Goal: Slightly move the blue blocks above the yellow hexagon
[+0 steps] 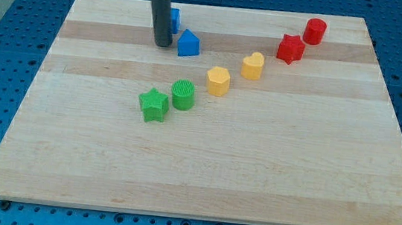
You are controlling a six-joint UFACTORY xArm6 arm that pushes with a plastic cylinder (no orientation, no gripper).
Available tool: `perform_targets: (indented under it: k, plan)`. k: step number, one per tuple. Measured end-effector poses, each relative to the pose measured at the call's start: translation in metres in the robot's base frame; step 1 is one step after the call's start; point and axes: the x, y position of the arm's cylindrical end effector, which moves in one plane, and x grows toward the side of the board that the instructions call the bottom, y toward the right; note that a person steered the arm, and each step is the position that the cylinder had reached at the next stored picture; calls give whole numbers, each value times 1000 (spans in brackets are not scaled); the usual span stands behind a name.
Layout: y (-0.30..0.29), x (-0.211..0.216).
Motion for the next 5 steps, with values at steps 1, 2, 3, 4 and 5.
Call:
perform_targets:
  k: [1,2,3,4,5]
  plan:
    - [11,16]
    - [38,10]
    - [75,-9]
    - [75,-19]
    - [28,-15]
